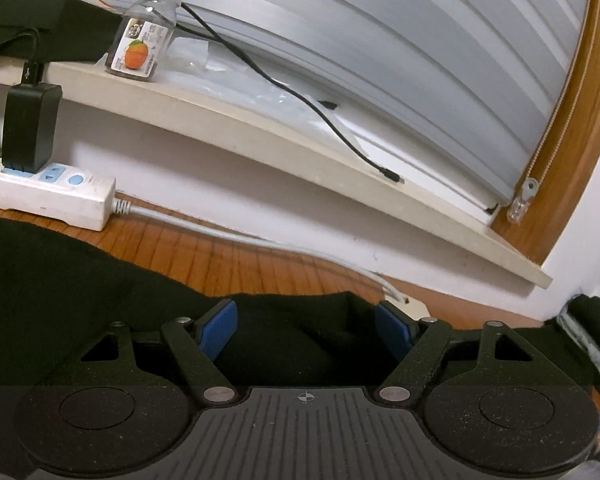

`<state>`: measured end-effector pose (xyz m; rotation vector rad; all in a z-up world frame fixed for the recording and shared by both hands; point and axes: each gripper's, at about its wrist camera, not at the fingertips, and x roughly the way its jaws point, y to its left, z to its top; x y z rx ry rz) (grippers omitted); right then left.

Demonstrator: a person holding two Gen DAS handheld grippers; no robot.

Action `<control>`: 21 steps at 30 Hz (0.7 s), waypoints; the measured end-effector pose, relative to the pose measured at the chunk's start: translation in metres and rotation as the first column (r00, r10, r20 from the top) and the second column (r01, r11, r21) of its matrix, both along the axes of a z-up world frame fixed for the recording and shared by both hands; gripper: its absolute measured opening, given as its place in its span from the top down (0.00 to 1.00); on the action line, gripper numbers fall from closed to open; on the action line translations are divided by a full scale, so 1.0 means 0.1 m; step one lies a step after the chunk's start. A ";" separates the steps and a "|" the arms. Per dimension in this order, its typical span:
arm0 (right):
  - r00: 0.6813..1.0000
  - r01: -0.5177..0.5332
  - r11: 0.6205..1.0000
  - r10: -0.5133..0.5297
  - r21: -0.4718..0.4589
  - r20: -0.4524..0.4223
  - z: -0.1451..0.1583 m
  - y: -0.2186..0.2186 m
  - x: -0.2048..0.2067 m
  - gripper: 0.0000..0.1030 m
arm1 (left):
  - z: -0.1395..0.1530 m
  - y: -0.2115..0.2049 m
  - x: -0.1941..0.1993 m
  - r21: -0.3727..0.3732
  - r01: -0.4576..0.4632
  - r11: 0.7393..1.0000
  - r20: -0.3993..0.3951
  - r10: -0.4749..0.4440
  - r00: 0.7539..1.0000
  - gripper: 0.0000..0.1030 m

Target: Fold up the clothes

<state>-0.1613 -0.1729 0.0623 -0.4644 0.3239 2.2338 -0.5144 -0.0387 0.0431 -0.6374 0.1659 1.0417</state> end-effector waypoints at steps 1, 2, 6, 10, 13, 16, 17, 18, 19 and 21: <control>1.000 0.027 1.000 -0.027 0.008 -0.010 0.01 0.02 0.10 0.69 | 0.00 0.00 0.00 0.001 0.000 1.000 -0.001 0.000 1.000 0.23; 0.998 0.055 0.998 -0.055 0.015 -0.020 0.01 0.04 0.20 0.69 | 0.00 -0.01 0.00 0.001 0.000 1.000 -0.002 0.000 1.000 0.23; 0.988 0.153 0.988 -0.153 0.029 0.010 -0.08 0.32 0.23 0.69 | -0.01 -0.01 0.00 -0.001 0.003 1.000 -0.005 -0.003 1.000 0.23; 0.989 0.145 0.989 -0.144 -0.033 0.035 -0.24 0.77 -0.10 0.69 | 0.00 0.00 0.03 -0.002 0.011 1.000 -0.018 -0.011 1.000 0.22; 0.991 0.119 0.991 -0.113 -0.069 0.076 -0.35 1.10 -0.43 0.69 | 0.00 0.00 0.02 0.002 0.010 1.000 -0.014 -0.010 1.000 0.22; 0.989 0.096 0.989 -0.083 -0.111 0.122 -0.44 1.36 -0.67 0.69 | 0.00 0.00 0.00 -0.001 0.005 1.000 -0.002 -0.005 1.000 0.22; 0.989 0.082 0.988 -0.063 -0.134 0.136 -0.46 1.43 -0.73 0.69 | 0.00 0.00 0.00 -0.001 0.004 1.000 0.000 -0.004 1.000 0.22; 0.987 0.069 0.987 -0.046 -0.147 0.151 -0.47 1.46 -0.78 0.69 | 0.00 0.00 0.00 -0.002 0.004 1.000 0.000 -0.004 1.000 0.22; 0.986 0.053 0.987 -0.028 -0.153 0.162 -0.47 1.47 -0.81 0.69 | 0.00 0.00 0.01 -0.001 0.004 1.000 -0.001 -0.004 1.000 0.22; 0.985 0.020 0.986 0.009 -0.164 0.172 -0.45 1.47 -0.87 0.70 | 0.01 0.00 0.01 0.002 0.006 1.000 0.000 -0.006 1.000 0.22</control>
